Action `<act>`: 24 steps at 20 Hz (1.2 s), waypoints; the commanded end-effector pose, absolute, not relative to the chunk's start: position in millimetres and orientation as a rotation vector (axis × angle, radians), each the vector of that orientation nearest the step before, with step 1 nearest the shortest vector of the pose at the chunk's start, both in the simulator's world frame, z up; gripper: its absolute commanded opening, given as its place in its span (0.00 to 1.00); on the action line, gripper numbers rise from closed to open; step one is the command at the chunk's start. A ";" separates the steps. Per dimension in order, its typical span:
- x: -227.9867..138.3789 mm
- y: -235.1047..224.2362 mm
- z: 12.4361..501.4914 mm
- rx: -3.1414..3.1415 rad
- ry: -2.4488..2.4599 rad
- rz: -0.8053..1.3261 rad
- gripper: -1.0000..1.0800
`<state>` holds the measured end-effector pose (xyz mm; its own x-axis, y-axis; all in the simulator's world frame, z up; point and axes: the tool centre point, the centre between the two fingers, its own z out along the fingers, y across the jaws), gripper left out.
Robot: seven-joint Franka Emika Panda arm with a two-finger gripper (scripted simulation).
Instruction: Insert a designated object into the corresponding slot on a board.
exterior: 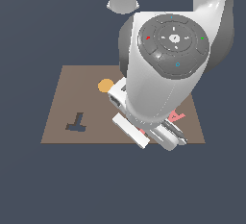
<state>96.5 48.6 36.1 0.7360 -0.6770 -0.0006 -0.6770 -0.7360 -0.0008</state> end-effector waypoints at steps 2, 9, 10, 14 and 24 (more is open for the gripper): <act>107.4 21.8 37.1 -2.839 1.342 0.000 0.00; 116.0 -31.5 38.4 -2.643 1.696 0.001 0.00; 116.1 -39.0 38.6 -2.612 1.743 0.001 0.00; 113.5 -68.8 39.3 -2.483 1.923 0.001 0.00; 93.2 -128.1 40.6 -2.173 2.269 0.002 0.00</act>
<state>96.4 -121.9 40.2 -0.0068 -1.0000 -0.0008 -1.0000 0.0068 0.0011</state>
